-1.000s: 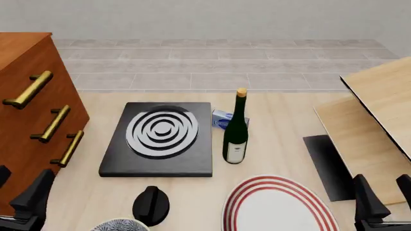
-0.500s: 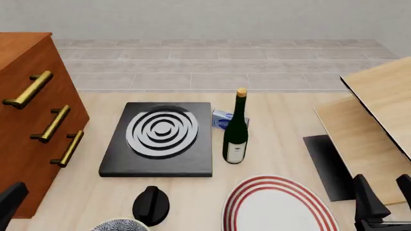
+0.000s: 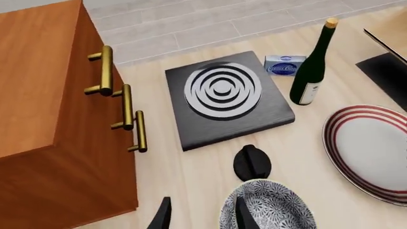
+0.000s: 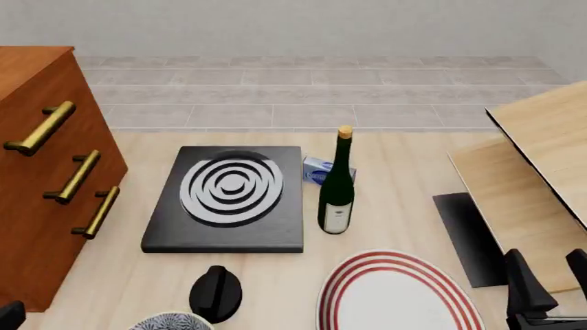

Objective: Put the bowl on the stove.

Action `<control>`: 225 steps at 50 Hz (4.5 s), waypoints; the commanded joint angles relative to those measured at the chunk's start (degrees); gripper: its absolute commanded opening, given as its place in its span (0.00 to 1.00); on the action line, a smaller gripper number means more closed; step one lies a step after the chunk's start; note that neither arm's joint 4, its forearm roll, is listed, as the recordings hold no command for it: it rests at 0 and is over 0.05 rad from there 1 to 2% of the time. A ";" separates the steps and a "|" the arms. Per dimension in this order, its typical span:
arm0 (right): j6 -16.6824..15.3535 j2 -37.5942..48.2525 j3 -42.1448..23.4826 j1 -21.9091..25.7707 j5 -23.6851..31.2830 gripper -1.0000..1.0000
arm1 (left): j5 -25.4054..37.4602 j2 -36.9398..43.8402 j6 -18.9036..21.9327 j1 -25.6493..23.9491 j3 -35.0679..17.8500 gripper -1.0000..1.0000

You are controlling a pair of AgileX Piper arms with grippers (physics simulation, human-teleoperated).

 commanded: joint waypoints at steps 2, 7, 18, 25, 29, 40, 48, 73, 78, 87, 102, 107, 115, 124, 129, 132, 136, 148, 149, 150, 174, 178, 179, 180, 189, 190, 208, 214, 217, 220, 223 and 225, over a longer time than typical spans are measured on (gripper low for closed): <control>0.00 0.00 0.00 0.00 0.00 1.00 | 6.27 0.77 1.93 -1.62 -1.71 1.00; 0.02 0.00 0.00 -0.01 0.00 1.00 | 7.43 1.99 3.20 -1.14 -3.75 1.00; -0.01 0.01 0.00 0.00 0.00 1.00 | 7.49 3.41 3.17 -1.23 -3.16 1.00; 0.00 -0.01 0.00 0.00 0.00 1.00 | 7.48 2.36 2.78 -2.06 -1.42 1.00; 0.01 -0.01 0.00 0.00 0.00 1.00 | 7.47 1.94 1.68 -2.56 -0.59 1.00; 0.00 0.00 0.00 -0.01 0.00 1.00 | 7.47 -0.05 0.68 -4.49 2.72 1.00; 0.00 0.00 0.00 0.00 0.00 1.00 | 6.86 -0.26 0.28 -4.94 3.72 1.00; 0.01 0.01 0.00 0.00 0.00 1.00 | -0.35 0.66 -1.26 -7.45 11.69 1.00; 0.02 -0.01 0.00 0.00 0.00 1.00 | -1.83 1.16 -1.66 -7.69 12.89 1.00; -0.01 0.00 0.00 0.00 0.00 1.00 | -4.48 1.53 -3.26 -9.10 16.44 1.00; 0.00 0.00 0.00 0.00 0.00 1.00 | -6.82 2.65 -3.75 -10.37 19.37 1.00; 0.01 -0.01 0.00 0.00 0.00 1.00 | -8.13 3.24 -4.16 -10.38 20.74 1.00; 0.01 0.00 0.00 -0.01 0.00 1.00 | -9.07 2.89 -4.03 -9.94 22.68 1.00; 0.00 -0.01 0.00 0.00 0.00 1.00 | -10.77 3.37 -4.09 -9.62 24.23 1.00; 0.00 0.00 0.00 0.00 0.00 1.00 | -12.16 4.10 -4.43 -9.77 25.47 1.00; 0.00 0.00 0.00 0.01 0.00 1.00 | -12.72 4.35 -4.32 -9.62 25.99 1.00; 0.01 0.00 0.00 0.00 0.00 1.00 | -13.20 4.55 -4.35 -9.55 26.61 1.00; -0.01 0.00 0.00 0.00 0.00 1.00 | -16.17 6.32 -4.69 -9.70 28.71 1.00; 0.00 0.00 0.00 0.00 0.00 1.00 | -16.37 6.49 -4.78 -9.73 28.89 1.00; 0.01 0.00 0.00 0.00 0.00 1.00 | -16.46 6.50 -4.64 -9.77 29.08 1.00; 0.01 0.00 0.00 -0.01 0.00 1.00 | -21.30 9.60 -4.73 -9.47 32.14 1.00; 0.00 0.01 0.00 -0.01 0.00 1.00 | -22.55 10.43 -4.92 -9.79 32.85 1.00; 0.00 0.01 0.00 0.01 0.00 1.00 | -22.87 10.47 -4.34 -9.52 33.15 1.00; 0.01 0.00 0.00 0.01 0.00 1.00 | -23.45 10.75 -4.38 -9.51 33.46 1.00; 0.01 0.01 0.00 -0.01 0.00 1.00 | -25.37 12.08 -4.71 -10.24 34.57 1.00; -0.01 -0.02 0.00 0.03 -0.01 1.00 | -25.73 12.25 -4.51 -10.17 34.85 1.00; 0.01 0.00 0.00 0.00 0.00 1.00 | -31.81 17.16 -5.01 -10.79 37.62 1.00; 0.00 -0.01 0.00 0.00 0.00 1.00 | -33.79 18.73 -5.01 -10.55 38.24 1.00; 0.00 0.01 0.00 0.00 0.00 1.00 | -34.60 19.40 -5.16 -10.79 38.53 1.00; 0.00 0.00 0.00 0.00 0.00 1.00 | -35.76 20.33 -5.22 -10.90 38.89 1.00; 0.00 -0.01 0.00 0.00 0.00 1.00 | -36.69 21.13 -5.17 -10.83 39.20 1.00; 0.00 0.00 0.00 -0.01 0.00 1.00 | -37.30 21.71 -5.26 -10.77 39.34 1.00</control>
